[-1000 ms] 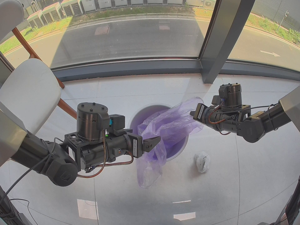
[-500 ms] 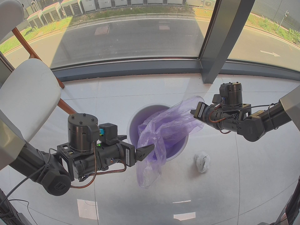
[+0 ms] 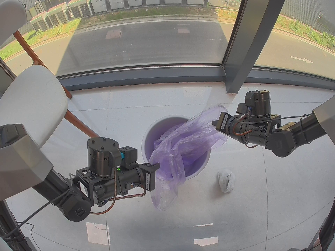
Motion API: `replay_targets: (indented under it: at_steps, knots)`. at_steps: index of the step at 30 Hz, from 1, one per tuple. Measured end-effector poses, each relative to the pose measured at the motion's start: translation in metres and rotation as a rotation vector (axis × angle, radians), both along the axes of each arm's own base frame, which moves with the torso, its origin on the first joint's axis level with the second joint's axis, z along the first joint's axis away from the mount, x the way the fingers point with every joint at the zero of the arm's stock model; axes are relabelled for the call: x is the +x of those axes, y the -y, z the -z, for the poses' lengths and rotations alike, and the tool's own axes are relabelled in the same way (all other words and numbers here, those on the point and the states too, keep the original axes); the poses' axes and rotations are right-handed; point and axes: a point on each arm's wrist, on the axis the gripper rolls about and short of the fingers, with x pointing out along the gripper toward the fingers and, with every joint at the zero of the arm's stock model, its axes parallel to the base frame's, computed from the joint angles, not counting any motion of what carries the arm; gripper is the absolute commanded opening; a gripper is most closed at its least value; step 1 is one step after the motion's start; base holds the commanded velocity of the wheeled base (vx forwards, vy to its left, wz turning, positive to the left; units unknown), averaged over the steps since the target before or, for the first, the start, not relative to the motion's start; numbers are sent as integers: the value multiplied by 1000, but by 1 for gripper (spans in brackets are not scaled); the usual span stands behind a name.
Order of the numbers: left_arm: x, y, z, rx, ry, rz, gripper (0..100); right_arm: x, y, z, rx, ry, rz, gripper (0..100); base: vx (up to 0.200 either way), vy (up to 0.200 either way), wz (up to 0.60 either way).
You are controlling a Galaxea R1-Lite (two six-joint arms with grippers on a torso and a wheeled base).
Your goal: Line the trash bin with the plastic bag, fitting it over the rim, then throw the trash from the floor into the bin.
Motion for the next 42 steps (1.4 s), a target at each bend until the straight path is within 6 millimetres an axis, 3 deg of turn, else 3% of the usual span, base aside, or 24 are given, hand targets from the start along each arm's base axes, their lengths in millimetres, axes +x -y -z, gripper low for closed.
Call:
replay_targets:
  at_steps: [9,14,22,27,33,42]
  knots:
    - [15,-15,-9,-53,17,-73,0,-7,2,-11,23,15,-82,0,0,0,0]
    - [29,-18,-31,-183,0,-136,0,-16,1,-21,4,54,-197,0,0,0,0]
    - [37,-26,-64,-222,-59,-193,0,-41,4,-29,-28,112,-459,0,0,0,0]
    - [33,-34,-67,-221,-61,-207,0,-66,17,-10,-87,93,-597,0,0,0,0]
    - [17,-42,-45,-100,-97,-190,0,-92,39,25,-210,70,-706,0,0,0,0]
    - [9,-37,-21,-39,-84,-184,0,-100,54,54,-270,9,-736,0,0,0,0]
